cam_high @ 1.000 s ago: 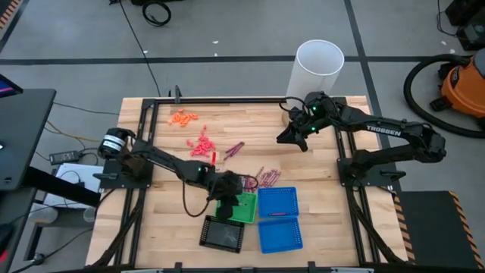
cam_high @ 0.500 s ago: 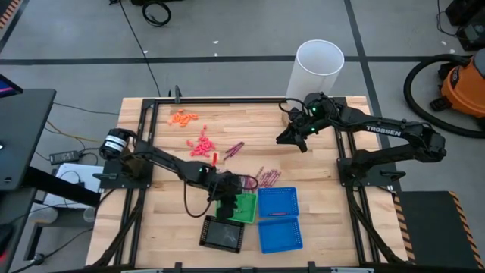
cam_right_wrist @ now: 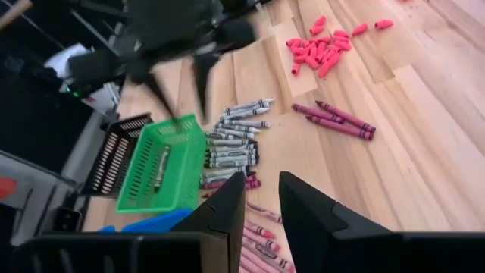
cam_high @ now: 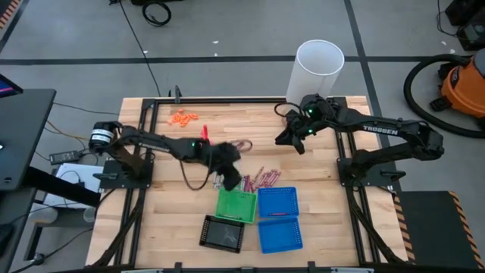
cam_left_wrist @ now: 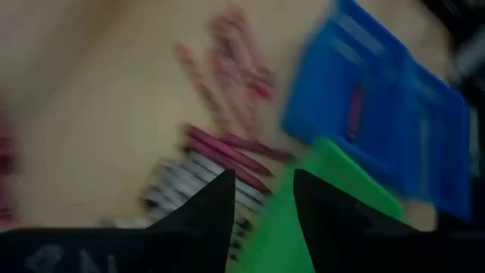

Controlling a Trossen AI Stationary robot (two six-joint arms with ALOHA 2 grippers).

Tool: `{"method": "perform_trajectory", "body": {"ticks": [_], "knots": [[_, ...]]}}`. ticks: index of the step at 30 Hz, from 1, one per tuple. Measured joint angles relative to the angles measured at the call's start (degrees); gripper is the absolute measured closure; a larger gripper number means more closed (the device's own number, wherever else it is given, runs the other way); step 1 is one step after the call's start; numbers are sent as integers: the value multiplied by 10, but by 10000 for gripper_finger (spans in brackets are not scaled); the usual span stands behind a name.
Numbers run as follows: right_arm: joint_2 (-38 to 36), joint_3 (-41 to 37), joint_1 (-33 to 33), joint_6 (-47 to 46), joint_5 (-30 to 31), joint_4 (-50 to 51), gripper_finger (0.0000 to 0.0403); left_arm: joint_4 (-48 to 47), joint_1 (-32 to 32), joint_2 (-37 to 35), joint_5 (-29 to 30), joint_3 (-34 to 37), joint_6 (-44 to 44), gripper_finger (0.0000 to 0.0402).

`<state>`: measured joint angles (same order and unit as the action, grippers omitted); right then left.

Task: Sort crayons
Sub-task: Put the violet crayon into the top blue bin

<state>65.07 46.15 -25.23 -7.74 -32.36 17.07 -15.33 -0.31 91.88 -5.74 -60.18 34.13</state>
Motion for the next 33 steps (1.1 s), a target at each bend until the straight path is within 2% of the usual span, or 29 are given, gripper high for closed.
{"method": "perform_trajectory", "body": {"ticks": [5, 8, 11, 14, 19, 24, 28, 33], "knots": [[27, 0, 5, 28, 25, -13, 307, -5, 54, 0, 49, 0, 11, 257], [47, 0, 13, 34, 17, -14, 294, -7, 82, -1, 51, 0, 9, 257], [65, 0, 26, 41, 17, -11, 275, -12, 103, -1, 57, 0, -43, 257], [79, 0, 37, 50, 51, -19, 253, -13, 122, -1, 64, 0, -105, 257], [90, 0, 40, 46, 67, -41, 223, -15, 151, -1, 57, 10, -167, 257], [84, 0, 48, 19, 66, -42, 216, -14, 172, -1, -14, 12, -196, 257], [83, 0, 65, 7, 93, -25, 217, -14, 176, -1, -7, 12, -223, 257], [84, 0, 94, 6, 160, -7, 218, 22, 174, -1, 21, 34, -235, 258]]}}
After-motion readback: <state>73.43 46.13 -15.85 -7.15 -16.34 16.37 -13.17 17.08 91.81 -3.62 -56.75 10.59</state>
